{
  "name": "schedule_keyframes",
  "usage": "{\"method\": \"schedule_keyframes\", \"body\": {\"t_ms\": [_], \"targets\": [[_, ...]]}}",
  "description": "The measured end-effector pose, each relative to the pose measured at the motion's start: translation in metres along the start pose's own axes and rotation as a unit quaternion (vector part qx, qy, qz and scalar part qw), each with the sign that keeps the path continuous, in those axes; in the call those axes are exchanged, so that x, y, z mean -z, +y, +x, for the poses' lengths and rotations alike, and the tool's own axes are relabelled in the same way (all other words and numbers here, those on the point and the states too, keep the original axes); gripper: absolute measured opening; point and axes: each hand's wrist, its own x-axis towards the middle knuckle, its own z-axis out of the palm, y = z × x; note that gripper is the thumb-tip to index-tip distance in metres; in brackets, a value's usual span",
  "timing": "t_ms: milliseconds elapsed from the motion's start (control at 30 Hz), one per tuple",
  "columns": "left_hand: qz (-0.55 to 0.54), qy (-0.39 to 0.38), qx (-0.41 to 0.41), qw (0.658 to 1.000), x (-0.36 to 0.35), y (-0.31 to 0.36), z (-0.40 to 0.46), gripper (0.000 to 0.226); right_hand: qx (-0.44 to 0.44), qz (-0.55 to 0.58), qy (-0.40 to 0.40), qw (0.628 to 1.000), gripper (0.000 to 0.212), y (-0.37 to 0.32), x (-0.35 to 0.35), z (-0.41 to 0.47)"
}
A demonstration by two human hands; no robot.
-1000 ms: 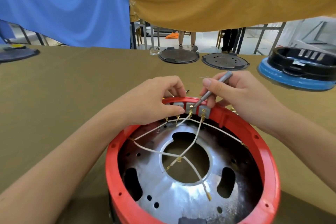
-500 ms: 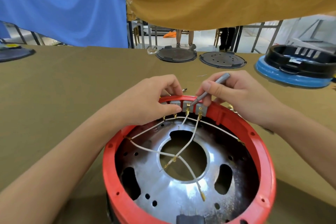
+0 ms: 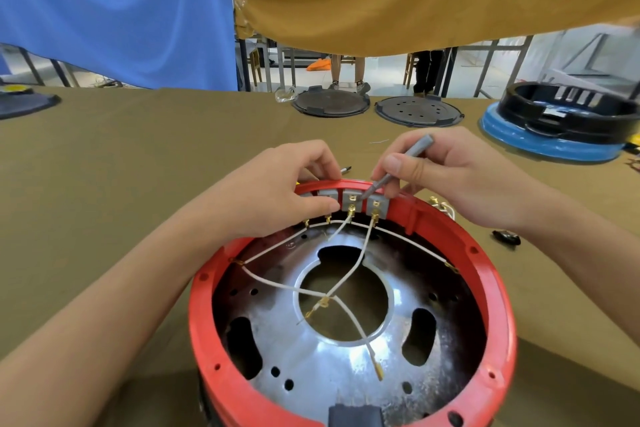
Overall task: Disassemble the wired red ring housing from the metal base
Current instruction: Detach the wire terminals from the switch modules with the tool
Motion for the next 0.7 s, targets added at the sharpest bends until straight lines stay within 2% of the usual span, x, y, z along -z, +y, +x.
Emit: {"method": "schedule_keyframes", "body": {"t_ms": [133, 467, 700], "targets": [[0.005, -0.004, 0.000, 1.000, 0.0000, 0.0003, 0.0004, 0.022, 0.028, -0.077, 0.016, 0.997, 0.030, -0.0033, -0.0037, -0.0010], [0.001, -0.005, 0.002, 1.000, 0.0004, 0.0008, 0.0007, 0.022, 0.029, -0.014, 0.020, 0.999, 0.035, -0.0010, -0.0071, 0.0007], [0.005, -0.001, 0.004, 1.000, 0.0001, 0.0007, 0.0003, 0.023, 0.033, -0.056, 0.021, 0.998, 0.033, -0.0041, -0.0065, 0.0006]]}}
